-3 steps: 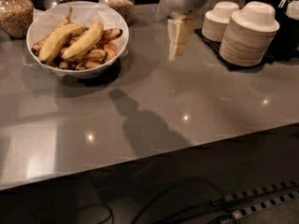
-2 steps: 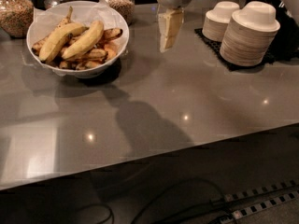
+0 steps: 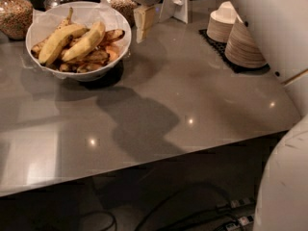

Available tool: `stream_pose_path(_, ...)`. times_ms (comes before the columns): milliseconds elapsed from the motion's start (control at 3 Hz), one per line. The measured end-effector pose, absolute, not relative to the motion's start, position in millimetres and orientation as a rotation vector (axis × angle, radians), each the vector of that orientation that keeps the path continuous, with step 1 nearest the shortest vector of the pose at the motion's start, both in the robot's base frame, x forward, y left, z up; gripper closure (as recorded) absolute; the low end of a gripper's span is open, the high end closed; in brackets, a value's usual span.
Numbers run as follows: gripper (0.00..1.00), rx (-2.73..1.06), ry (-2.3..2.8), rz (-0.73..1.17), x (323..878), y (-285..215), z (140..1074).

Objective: Pick banana from white bowl

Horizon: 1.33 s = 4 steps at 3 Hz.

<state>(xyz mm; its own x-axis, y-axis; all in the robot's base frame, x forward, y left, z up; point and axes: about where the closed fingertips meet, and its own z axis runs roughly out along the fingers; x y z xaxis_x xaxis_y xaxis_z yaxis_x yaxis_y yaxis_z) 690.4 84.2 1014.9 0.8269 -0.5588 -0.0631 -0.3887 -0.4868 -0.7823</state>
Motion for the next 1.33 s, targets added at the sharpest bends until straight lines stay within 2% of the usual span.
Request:
stream_pose_path(667, 0.00, -2.129, 0.663, -0.250, 697, 95, 1013)
stream_pose_path(1000, 0.17, -2.106, 0.644, -0.211, 701, 109, 1005)
stream_pose_path(1333, 0.40, -2.095, 0.622, -0.155, 702, 125, 993)
